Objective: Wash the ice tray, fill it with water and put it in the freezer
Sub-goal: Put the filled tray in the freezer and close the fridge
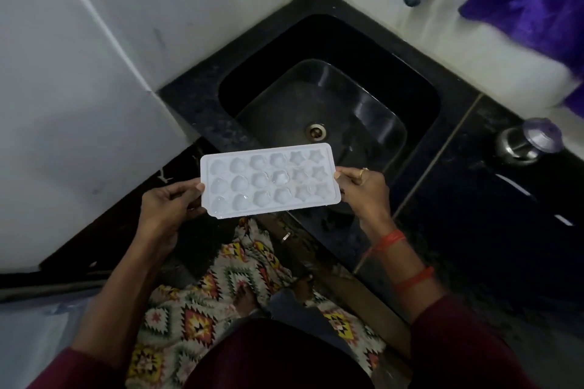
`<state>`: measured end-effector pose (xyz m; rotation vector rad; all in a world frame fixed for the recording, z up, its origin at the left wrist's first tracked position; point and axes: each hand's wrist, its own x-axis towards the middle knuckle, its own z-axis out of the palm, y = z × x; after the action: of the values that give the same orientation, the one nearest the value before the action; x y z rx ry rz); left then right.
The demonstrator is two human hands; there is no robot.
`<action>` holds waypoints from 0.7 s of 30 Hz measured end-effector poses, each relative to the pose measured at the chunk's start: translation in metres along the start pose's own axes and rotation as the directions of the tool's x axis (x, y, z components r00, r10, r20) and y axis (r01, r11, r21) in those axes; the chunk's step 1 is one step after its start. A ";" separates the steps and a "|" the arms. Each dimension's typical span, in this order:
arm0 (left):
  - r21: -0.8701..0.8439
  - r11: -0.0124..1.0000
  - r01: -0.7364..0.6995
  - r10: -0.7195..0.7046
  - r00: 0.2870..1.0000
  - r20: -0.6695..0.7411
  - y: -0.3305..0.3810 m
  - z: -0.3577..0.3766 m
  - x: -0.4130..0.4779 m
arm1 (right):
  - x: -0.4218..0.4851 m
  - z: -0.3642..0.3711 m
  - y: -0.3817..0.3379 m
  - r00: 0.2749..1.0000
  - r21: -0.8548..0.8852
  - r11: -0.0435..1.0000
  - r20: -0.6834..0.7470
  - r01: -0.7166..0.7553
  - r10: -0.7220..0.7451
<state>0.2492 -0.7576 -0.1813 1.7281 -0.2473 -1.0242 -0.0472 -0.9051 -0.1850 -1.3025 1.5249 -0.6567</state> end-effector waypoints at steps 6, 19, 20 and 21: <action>-0.063 0.998 0.005 -0.011 0.996 -0.090 -0.005 -0.061 -0.010 | -0.012 0.054 -0.024 0.993 -0.050 0.997 0.110 0.055 -0.050; -0.211 0.977 -0.005 -0.076 0.924 -0.374 -0.033 -0.177 -0.042 | -0.034 0.178 -0.062 0.905 -0.137 0.976 0.414 0.171 -0.100; -0.227 0.974 -0.003 -0.087 0.918 -0.387 -0.037 -0.183 -0.045 | -0.035 0.185 -0.065 0.891 -0.140 0.972 0.439 0.191 -0.112; -0.244 0.970 -0.002 -0.100 0.908 -0.406 -0.042 -0.190 -0.051 | -0.036 0.195 -0.069 0.875 -0.144 0.967 0.468 0.212 -0.122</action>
<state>0.3442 -0.5808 -0.1780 1.6884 0.1895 -0.6639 0.1564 -0.8529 -0.1847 -1.6173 1.1125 -0.2783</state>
